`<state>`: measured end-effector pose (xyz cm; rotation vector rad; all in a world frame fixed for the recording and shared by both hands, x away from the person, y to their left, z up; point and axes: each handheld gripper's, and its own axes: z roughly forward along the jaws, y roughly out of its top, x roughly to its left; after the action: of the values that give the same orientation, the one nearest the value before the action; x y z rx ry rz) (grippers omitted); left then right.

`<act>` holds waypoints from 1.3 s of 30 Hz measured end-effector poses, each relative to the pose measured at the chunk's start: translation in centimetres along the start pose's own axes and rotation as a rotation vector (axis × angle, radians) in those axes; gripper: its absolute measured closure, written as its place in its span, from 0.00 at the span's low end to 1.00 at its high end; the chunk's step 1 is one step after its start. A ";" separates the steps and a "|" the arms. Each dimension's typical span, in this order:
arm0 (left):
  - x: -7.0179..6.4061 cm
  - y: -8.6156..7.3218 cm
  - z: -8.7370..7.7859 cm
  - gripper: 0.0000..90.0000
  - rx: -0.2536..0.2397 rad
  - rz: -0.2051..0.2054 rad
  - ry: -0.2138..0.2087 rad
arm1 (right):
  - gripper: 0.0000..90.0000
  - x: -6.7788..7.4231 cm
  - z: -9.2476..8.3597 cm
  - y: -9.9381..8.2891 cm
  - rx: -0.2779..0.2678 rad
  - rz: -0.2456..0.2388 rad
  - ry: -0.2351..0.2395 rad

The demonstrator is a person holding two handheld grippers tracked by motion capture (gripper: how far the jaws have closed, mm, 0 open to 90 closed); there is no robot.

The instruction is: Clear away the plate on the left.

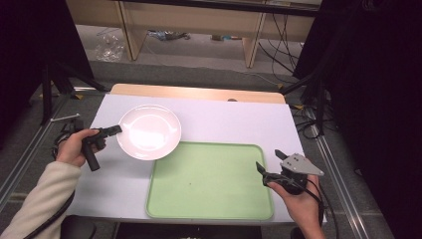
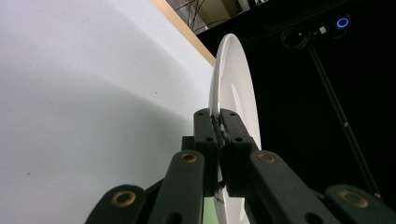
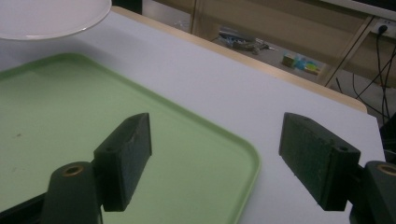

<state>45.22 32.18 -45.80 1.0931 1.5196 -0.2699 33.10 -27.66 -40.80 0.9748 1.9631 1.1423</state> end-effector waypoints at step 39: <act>-1.2 -1.1 2.2 0.96 0.049 -0.003 -0.022 | 0.29 0.0 0.0 0.0 -0.009 0.002 -0.005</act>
<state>45.71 29.48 -45.78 1.1232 1.5021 -0.3210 33.08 -27.66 -40.75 0.9741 1.9518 1.1470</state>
